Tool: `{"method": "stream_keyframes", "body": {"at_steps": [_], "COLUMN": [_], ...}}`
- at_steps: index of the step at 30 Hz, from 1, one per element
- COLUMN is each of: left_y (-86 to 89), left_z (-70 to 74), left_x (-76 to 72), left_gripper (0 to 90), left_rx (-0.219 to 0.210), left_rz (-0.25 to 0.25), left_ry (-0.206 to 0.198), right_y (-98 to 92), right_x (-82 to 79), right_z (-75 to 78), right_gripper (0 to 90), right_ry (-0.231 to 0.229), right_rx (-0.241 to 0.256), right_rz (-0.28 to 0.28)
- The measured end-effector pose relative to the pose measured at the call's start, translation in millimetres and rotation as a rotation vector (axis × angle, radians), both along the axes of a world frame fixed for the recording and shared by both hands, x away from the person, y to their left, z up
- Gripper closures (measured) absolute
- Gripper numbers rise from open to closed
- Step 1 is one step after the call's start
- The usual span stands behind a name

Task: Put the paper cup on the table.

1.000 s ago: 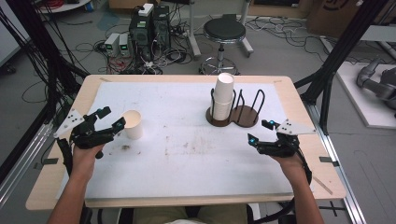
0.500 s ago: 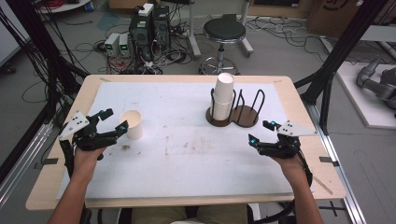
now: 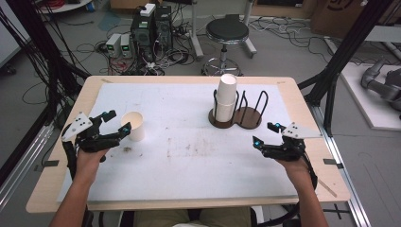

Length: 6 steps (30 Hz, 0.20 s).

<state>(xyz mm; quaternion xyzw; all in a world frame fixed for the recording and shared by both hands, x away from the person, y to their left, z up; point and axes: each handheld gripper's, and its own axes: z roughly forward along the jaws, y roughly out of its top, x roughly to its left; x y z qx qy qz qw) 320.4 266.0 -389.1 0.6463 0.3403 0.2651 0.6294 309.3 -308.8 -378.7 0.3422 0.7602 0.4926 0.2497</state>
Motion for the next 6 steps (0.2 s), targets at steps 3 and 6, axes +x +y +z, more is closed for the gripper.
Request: {"method": "stream_keyframes", "body": {"at_steps": [3,6], "left_y": [0.2,0.7], "left_z": [-0.2,-0.6], "left_x": [0.4,1.4], "left_gripper": [18.5,18.5], "left_rx": [-0.003,-0.003], "left_rz": [0.001,0.003], "left_ry": [0.000,0.003], "right_y": [-0.3,-0.9], "right_x": [0.0,0.9], "right_z": [0.3,-0.6], "right_gripper": [21.9,21.9], "right_ry": [0.002,0.001], "right_rx": [0.002,0.002], "right_rz": [-0.003,-0.002]}}
